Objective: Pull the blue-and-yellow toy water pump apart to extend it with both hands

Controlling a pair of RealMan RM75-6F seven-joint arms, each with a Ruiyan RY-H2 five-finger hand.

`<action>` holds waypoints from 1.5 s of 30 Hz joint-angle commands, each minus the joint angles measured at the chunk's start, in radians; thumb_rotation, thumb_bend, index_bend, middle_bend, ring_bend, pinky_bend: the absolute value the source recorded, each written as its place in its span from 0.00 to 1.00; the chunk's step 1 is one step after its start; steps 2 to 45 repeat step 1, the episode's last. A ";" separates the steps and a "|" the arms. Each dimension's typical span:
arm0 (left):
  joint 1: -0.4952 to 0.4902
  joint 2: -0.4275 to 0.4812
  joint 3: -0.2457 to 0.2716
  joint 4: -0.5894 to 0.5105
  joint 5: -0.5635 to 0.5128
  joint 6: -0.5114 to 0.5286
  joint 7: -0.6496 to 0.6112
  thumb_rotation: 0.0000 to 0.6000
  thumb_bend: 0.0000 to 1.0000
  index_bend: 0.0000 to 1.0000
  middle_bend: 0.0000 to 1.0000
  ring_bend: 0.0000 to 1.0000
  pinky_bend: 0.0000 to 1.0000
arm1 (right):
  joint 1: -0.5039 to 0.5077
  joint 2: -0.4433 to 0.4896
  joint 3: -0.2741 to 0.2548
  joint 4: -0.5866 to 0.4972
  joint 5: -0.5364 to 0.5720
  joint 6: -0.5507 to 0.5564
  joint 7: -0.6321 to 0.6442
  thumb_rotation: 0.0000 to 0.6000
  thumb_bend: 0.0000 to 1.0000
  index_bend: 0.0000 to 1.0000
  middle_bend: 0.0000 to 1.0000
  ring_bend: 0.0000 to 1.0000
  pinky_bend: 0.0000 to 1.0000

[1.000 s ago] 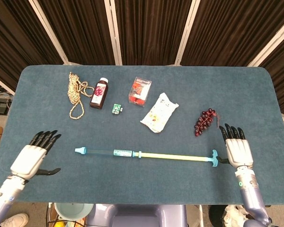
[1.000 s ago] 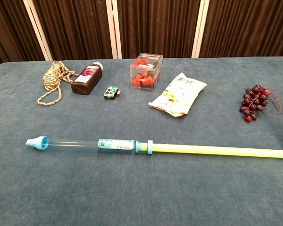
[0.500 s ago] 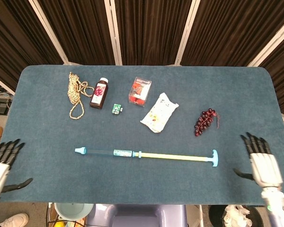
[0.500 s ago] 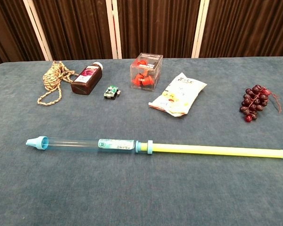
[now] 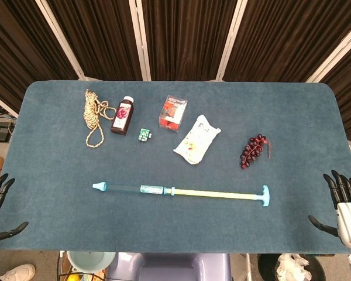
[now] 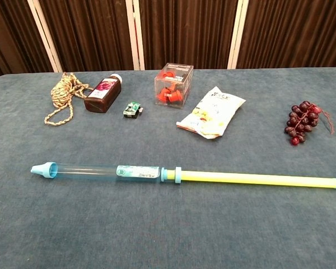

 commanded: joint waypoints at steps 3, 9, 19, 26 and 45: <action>0.000 0.002 -0.007 -0.004 -0.006 -0.007 -0.005 1.00 0.11 0.00 0.00 0.00 0.01 | -0.003 -0.004 0.006 -0.003 -0.003 -0.004 -0.004 1.00 0.18 0.05 0.00 0.00 0.00; 0.000 0.002 -0.007 -0.004 -0.006 -0.007 -0.005 1.00 0.11 0.00 0.00 0.00 0.01 | -0.003 -0.004 0.006 -0.003 -0.003 -0.004 -0.004 1.00 0.18 0.05 0.00 0.00 0.00; 0.000 0.002 -0.007 -0.004 -0.006 -0.007 -0.005 1.00 0.11 0.00 0.00 0.00 0.01 | -0.003 -0.004 0.006 -0.003 -0.003 -0.004 -0.004 1.00 0.18 0.05 0.00 0.00 0.00; 0.000 0.002 -0.007 -0.004 -0.006 -0.007 -0.005 1.00 0.11 0.00 0.00 0.00 0.01 | -0.003 -0.004 0.006 -0.003 -0.003 -0.004 -0.004 1.00 0.18 0.05 0.00 0.00 0.00; 0.000 0.002 -0.007 -0.004 -0.006 -0.007 -0.005 1.00 0.11 0.00 0.00 0.00 0.01 | -0.003 -0.004 0.006 -0.003 -0.003 -0.004 -0.004 1.00 0.18 0.05 0.00 0.00 0.00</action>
